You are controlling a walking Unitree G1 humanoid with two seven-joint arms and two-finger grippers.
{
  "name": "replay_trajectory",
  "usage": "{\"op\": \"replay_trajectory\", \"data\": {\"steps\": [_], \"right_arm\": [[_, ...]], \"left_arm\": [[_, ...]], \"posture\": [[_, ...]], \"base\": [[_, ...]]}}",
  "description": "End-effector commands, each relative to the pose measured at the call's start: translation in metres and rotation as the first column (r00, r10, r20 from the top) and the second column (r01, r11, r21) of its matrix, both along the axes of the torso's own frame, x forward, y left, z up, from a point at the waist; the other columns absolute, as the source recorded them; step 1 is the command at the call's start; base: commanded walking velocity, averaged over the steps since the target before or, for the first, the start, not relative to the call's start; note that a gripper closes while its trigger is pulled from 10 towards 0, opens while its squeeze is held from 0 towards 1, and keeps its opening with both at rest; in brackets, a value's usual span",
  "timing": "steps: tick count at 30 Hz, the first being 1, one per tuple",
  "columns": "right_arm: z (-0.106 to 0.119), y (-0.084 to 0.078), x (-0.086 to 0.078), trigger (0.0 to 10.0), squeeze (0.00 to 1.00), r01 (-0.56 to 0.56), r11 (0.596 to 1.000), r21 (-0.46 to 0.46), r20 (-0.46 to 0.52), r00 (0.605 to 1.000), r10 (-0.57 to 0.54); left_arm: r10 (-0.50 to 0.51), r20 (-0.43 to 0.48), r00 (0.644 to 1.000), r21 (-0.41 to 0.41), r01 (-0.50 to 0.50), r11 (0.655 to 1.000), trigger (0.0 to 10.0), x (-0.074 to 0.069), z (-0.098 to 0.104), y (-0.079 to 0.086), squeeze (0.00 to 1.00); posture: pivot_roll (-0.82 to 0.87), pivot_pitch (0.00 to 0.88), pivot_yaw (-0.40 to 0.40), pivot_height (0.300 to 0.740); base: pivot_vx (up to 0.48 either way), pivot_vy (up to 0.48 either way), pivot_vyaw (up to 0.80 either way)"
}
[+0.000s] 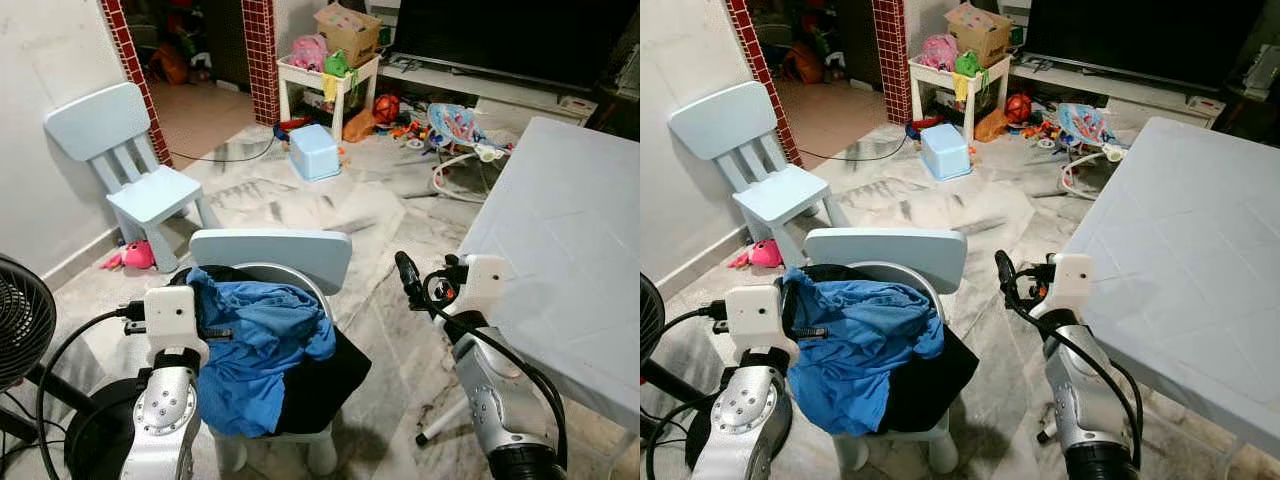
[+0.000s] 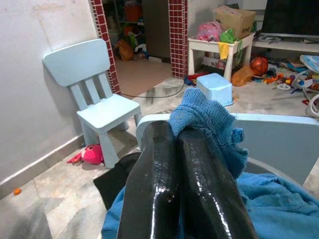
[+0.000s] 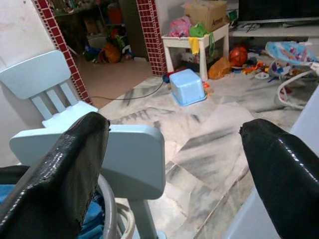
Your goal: Hang hanger
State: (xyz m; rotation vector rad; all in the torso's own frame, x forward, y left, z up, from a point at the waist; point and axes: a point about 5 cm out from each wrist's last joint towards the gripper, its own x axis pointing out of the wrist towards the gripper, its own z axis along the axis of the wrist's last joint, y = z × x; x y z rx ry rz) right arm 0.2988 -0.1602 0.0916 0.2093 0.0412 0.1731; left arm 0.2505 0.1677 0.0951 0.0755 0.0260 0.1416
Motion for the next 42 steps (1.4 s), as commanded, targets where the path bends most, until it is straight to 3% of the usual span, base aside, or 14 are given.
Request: {"op": "replay_trajectory", "data": {"steps": [1, 12, 42], "right_arm": [[0.008, 0.001, 0.002, 10.0, 0.0, 0.002, 1.0, 0.006, 0.023, 1.0, -0.002], [0.01, 0.004, 0.003, 10.0, 0.0, -0.014, 1.0, -0.013, 0.029, 0.999, 0.015], [0.009, 0.007, 0.006, 10.0, 0.0, -0.033, 0.999, -0.03, 0.024, 0.999, 0.034]], "left_arm": [[-0.009, 0.01, 1.0, 0.014, 0.009, 1.0, 10.0, 0.003, 0.003, -0.002, 0.0], [-0.047, 0.009, 0.999, 0.041, 0.046, 0.998, 10.0, 0.007, 0.004, -0.008, 0.0], [-0.105, -0.006, 0.994, 0.056, 0.105, 0.993, 10.0, 0.01, 0.003, -0.016, 0.0]], "posture": [[-0.05, 0.0, 0.005, 0.74], [-0.05, 0.0, 0.011, 0.74], [-0.04, 0.0, 0.013, 0.74]], "base": [[0.0, 0.0, 0.0], [0.0, 0.0, 0.0], [-0.313, 0.0, 0.0]]}}
